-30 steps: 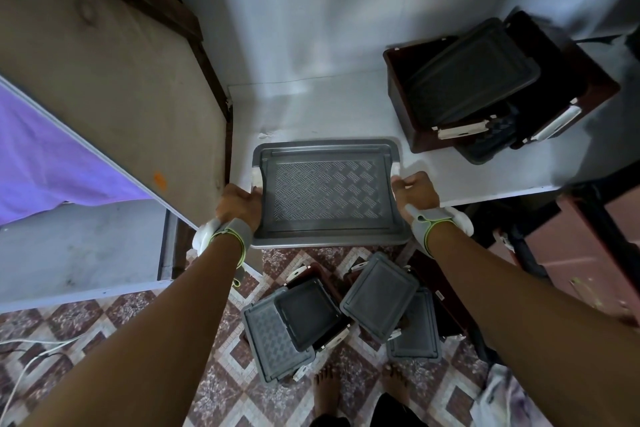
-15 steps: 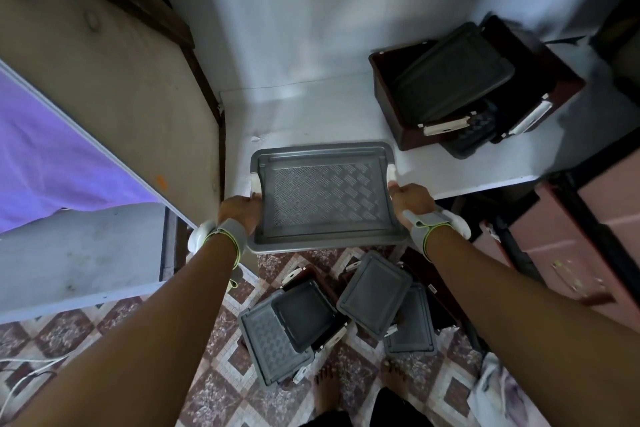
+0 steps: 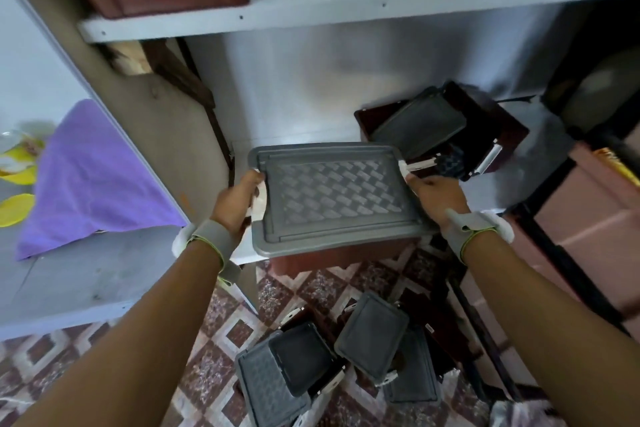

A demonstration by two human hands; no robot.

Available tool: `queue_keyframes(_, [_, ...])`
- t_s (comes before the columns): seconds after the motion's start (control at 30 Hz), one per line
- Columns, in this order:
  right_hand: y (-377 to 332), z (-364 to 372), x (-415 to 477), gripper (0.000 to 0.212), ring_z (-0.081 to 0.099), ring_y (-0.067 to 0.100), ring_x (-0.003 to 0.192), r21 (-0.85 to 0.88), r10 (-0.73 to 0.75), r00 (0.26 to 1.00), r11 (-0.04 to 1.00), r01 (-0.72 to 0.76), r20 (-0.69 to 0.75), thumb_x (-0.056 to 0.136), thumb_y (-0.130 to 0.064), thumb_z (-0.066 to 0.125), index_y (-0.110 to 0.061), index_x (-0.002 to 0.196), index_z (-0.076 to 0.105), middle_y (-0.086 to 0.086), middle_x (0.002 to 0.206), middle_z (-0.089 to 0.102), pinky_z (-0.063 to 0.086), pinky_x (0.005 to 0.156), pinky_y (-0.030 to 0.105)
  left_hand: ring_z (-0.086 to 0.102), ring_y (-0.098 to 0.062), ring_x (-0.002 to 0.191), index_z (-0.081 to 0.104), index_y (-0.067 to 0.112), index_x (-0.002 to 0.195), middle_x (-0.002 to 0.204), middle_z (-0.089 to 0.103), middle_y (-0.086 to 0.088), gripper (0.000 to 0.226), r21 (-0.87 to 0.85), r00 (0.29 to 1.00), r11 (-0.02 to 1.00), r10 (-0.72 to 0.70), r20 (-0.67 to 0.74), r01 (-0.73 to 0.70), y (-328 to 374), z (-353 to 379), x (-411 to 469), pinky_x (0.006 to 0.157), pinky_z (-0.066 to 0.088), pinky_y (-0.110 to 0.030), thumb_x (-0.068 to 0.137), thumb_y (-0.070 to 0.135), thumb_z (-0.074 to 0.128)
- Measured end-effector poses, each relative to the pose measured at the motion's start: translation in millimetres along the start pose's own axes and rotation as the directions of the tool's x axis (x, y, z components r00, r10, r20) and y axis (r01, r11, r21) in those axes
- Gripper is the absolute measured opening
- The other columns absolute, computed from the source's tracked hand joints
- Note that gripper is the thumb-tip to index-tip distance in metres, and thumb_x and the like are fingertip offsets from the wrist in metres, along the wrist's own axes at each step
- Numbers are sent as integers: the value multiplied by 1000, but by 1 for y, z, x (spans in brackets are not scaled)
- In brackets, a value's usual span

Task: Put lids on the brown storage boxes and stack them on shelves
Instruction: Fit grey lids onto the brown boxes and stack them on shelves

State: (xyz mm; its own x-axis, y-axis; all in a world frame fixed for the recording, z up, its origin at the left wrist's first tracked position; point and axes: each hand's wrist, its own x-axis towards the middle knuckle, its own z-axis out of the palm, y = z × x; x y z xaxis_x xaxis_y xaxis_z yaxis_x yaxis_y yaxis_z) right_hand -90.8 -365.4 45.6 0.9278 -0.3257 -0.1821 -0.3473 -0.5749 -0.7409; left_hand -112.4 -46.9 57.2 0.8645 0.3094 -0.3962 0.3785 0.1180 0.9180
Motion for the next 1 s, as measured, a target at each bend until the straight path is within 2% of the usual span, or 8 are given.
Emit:
queue_keyframes(0.07, [-9,-25,-5,52,62,31,95,99,-32,999,995,32,-1,90,-51,59,-2,91,73,11,92,66,47,84,35,52,-23,66,57,18,59,66,55,-5,25,-66,998,996,58,-5,-58,19,7,-25,72,44,-38,69,37,70])
queue_keyframes(0.17, [-22,-64,-12,51,62,29,87,214,-88,996,973,89,-14,86,-48,65,1,92,73,12,91,69,47,81,35,60,-25,76,64,18,77,76,63,-6,22,-150,988,977,152,-4,-151,48,23,-69,69,52,-33,70,37,69])
queue_keyframes(0.3, [-40,-118,-34,34,63,24,83,375,-158,987,915,150,-8,82,-33,71,0,90,74,9,86,68,49,75,35,54,-1,49,65,16,81,67,61,4,13,-176,928,916,333,-165,-360,84,45,-140,43,44,-15,90,23,59])
queue_keyframes(0.47, [-62,-171,-57,15,62,24,73,499,-203,976,855,138,77,77,-27,69,-12,81,69,8,84,66,50,58,32,58,-19,69,68,16,77,75,65,1,10,-322,913,861,325,-247,-394,115,56,-196,64,48,-30,77,26,65])
queue_keyframes(0.53, [-74,-183,-60,14,58,27,74,542,-212,975,828,141,69,73,-28,68,-15,74,64,9,79,60,47,61,35,61,-23,73,69,15,80,78,67,-2,20,-372,910,834,337,-243,-408,124,57,-204,68,49,-34,65,29,68])
queue_keyframes(0.77, [-126,-234,-87,13,46,20,75,746,-277,959,627,224,-56,75,-25,65,-16,76,56,2,74,46,36,65,34,52,-19,53,63,19,73,66,58,1,11,-402,839,755,358,-409,-518,167,74,-270,53,39,-26,76,29,64])
queue_keyframes(0.9, [-156,-238,-96,32,48,19,75,782,-261,955,563,268,-139,74,-31,66,-8,93,54,2,83,50,36,61,29,53,-23,60,64,17,68,61,58,1,20,-399,806,733,341,-484,-551,189,87,-284,56,40,-33,73,36,66])
queue_keyframes(1.0, [-180,-239,-103,59,61,27,95,784,-216,954,546,296,-210,67,-39,65,-6,114,54,9,112,61,42,67,30,66,-28,75,67,18,63,67,66,1,32,-386,774,725,319,-546,-571,208,97,-285,72,56,-43,63,49,65])
